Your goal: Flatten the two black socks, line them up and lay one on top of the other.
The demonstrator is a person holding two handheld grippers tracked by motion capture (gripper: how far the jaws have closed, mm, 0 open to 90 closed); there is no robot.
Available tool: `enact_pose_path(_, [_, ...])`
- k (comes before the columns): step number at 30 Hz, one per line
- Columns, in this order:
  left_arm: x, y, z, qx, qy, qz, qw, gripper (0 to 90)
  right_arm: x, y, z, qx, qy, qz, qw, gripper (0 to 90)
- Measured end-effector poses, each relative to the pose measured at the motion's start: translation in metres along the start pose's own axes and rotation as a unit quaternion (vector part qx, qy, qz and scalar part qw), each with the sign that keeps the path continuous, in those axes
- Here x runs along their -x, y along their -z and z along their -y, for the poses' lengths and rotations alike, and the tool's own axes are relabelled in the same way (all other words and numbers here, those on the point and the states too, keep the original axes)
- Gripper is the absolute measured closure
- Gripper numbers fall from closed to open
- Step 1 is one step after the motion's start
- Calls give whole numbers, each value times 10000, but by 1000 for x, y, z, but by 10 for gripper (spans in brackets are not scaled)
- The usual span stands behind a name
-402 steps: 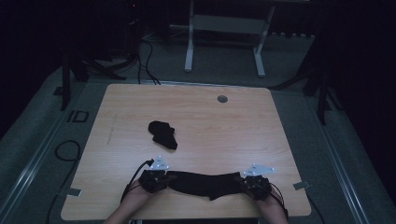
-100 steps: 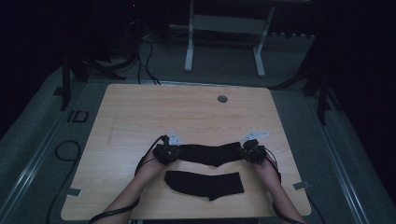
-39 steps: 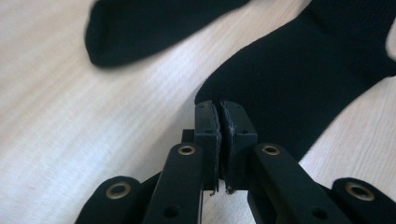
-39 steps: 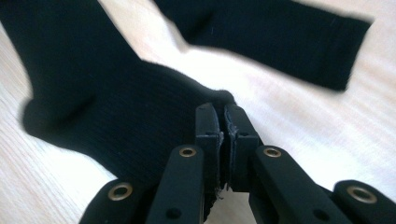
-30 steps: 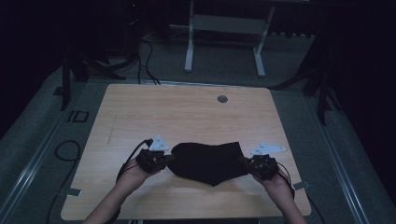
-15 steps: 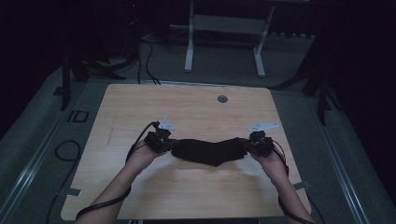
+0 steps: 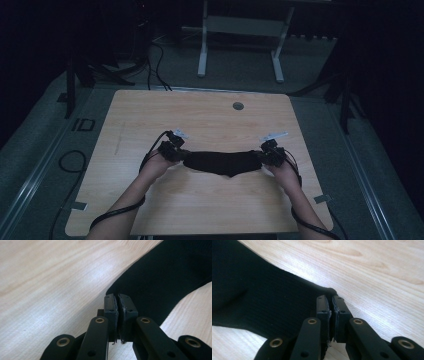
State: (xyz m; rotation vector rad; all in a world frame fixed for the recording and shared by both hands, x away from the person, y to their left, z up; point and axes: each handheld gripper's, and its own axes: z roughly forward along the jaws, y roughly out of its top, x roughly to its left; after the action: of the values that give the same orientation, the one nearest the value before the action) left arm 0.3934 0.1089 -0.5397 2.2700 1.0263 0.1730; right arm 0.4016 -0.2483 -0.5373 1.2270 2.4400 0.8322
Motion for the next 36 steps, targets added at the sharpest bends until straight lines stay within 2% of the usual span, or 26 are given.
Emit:
enact_pose_path(4, [1,-4,3,-35,-33,-44,10000,852,2,-2,3,73,-100,-33,9999,832])
enact_pose_path(8, [1,-4,3,-55,-42,-29,10000,849,2,-2,4,86,-92,-3,9999,817])
enact_pose_path(10, [0,-3,3,-57,1,33,10000,826,2,-2,3,32,-93,-24,9999,752])
enact_pose_path(14, [0,5,3,81,11,-32,10000,560,1,2,0,-28,74,-97,9999,502])
enact_pose_path(16, [-1,12,5,223,100,-140,9996,431,0,6,-1,26,108,-71,9999,448])
enact_pose_path(17, [-1,15,5,315,141,-144,9993,394,1,8,-2,63,103,-88,9999,410])
enact_pose_path(19, [1,22,7,435,122,-107,9989,323,2,13,-4,159,75,-77,9998,374])
enact_pose_path(23, [10,29,13,629,11,-317,9975,129,5,21,-6,345,-68,-267,9990,243])
enact_pose_path(25, [13,32,18,705,-10,-424,9966,109,4,24,-6,383,-24,-368,9986,150])
enact_pose_path(30, [15,38,33,888,-22,-483,9949,67,3,28,0,517,62,-327,9981,126])
enact_pose_path(32, [14,40,38,940,64,-454,9945,32,5,29,3,557,57,-336,9979,125])
enact_pose_path(36, [12,45,51,1043,136,-574,9928,24,9,32,10,685,-31,-329,9971,125])
